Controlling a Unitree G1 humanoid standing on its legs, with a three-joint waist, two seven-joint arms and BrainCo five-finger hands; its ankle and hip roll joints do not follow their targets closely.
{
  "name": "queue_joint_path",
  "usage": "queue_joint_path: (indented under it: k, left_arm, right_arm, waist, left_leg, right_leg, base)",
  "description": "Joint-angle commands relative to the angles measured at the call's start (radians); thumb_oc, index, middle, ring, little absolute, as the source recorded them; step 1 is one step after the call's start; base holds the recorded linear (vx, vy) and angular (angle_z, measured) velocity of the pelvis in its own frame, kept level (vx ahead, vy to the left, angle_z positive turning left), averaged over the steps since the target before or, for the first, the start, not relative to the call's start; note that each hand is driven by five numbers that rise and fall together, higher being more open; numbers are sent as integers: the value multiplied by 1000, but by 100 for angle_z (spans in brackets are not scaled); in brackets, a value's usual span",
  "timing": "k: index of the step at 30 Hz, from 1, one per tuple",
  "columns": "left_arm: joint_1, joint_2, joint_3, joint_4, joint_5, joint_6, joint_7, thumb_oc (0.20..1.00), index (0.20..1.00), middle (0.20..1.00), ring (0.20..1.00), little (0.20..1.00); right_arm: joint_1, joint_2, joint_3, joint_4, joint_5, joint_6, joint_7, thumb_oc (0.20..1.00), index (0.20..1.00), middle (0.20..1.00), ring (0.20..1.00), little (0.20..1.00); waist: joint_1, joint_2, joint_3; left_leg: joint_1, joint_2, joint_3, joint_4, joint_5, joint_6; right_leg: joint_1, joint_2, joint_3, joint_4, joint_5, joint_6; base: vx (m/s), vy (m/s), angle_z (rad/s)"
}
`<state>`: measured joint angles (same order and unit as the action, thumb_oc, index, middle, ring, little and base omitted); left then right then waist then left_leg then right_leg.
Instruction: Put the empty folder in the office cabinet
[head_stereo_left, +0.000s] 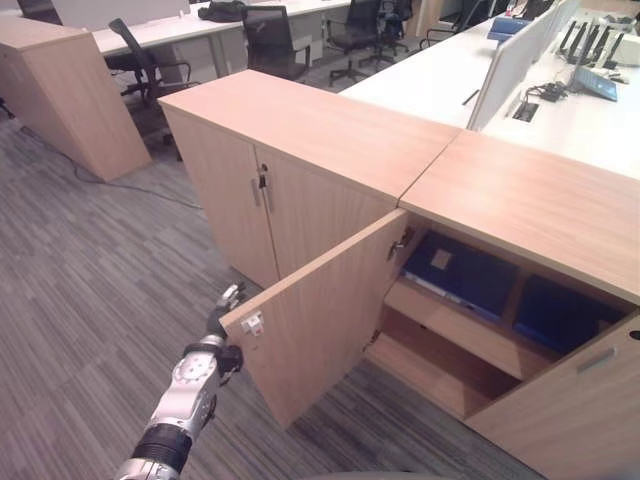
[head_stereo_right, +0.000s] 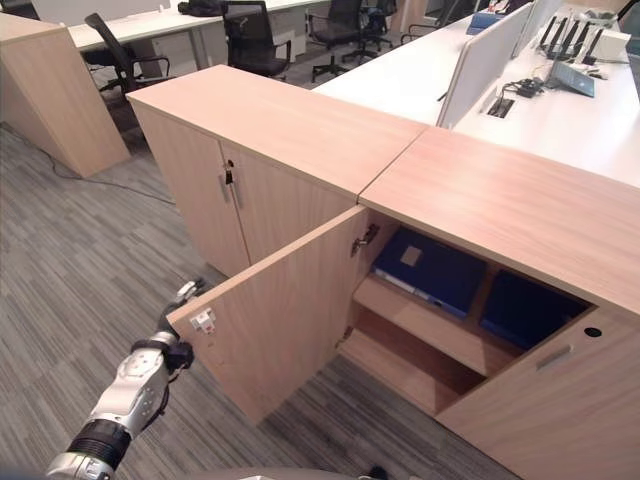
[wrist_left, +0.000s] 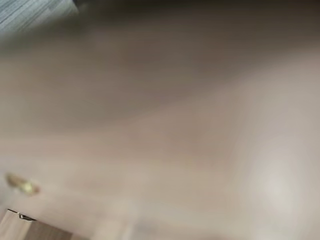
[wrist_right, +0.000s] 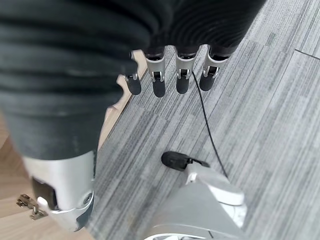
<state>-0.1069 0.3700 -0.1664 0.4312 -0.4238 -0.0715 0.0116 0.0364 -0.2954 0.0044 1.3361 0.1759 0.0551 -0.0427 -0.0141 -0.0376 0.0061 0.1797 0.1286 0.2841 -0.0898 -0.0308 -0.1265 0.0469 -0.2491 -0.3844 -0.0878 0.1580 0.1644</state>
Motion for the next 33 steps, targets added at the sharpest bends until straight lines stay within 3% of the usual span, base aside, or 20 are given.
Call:
queue_joint_path:
  k: [1, 19, 23, 25, 26, 27, 33]
  left_arm:
    - [-87, -44, -77, -139, -65, -41, -71, 1000, 1000, 1000, 1000, 1000]
    - [29, 13, -365, -500, -278, 30, -281, 1000, 1000, 1000, 1000, 1000]
    - [4, 46, -385, -525, -297, 39, -282, 1000, 1000, 1000, 1000, 1000]
    - [-15, 54, -410, -547, -289, 45, -296, 1000, 1000, 1000, 1000, 1000]
    - [-15, 54, -410, -547, -289, 45, -296, 1000, 1000, 1000, 1000, 1000]
    - [-31, 55, -420, -538, -275, 42, -308, 1000, 1000, 1000, 1000, 1000]
    - [-36, 59, -431, -559, -256, 55, -322, 1000, 1000, 1000, 1000, 1000]
  right_arm:
    - [-68, -5, 21, 41, 7, -9, -11, 1000, 1000, 1000, 1000, 1000]
    - [-109, 42, 83, 22, -9, -18, -5, 1000, 1000, 1000, 1000, 1000]
    - [-99, 41, 181, 61, -197, 14, 26, 1000, 1000, 1000, 1000, 1000]
    - [-89, 50, 308, 126, -411, 46, 94, 1000, 1000, 1000, 1000, 1000]
    - [-89, 50, 308, 126, -412, 45, 94, 1000, 1000, 1000, 1000, 1000]
    - [-31, 38, 353, 152, -516, 38, 119, 1000, 1000, 1000, 1000, 1000]
    - [-42, 32, 388, 125, -597, 71, 158, 1000, 1000, 1000, 1000, 1000]
  waist:
    - [-9, 25, 5]
    - [9, 0, 31]
    - [14, -12, 32]
    - [25, -26, 34]
    - [24, -26, 34]
    - [24, -36, 38]
    - [16, -39, 57]
  left_leg:
    - [-67, -24, -42, 3, -29, 65]
    - [-104, -47, -57, 3, -26, 81]
    - [-110, -58, -60, 3, -25, 87]
    - [-122, -68, -69, 3, -22, 92]
    - [-122, -68, -70, 3, -22, 93]
    - [-133, -82, -82, 3, -22, 99]
    - [-158, -116, -87, 3, -25, 116]
  right_leg:
    - [18, 25, -44, 1, -106, 22]
    - [-8, 4, -42, 1, -76, 37]
    - [-12, -3, -40, 1, -62, 39]
    - [-16, -11, -49, 1, -49, 42]
    - [-16, -11, -49, 1, -49, 42]
    - [-21, -22, -54, 1, -37, 47]
    - [-54, -53, -57, 1, 7, 64]
  base:
    - [0, 0, 0]
    - [-22, 10, 2]
    - [-46, 36, -3]
    - [-48, 33, 0]
    - [-60, 45, 2]
    - [-53, 68, 2]
    - [-55, 102, 9]
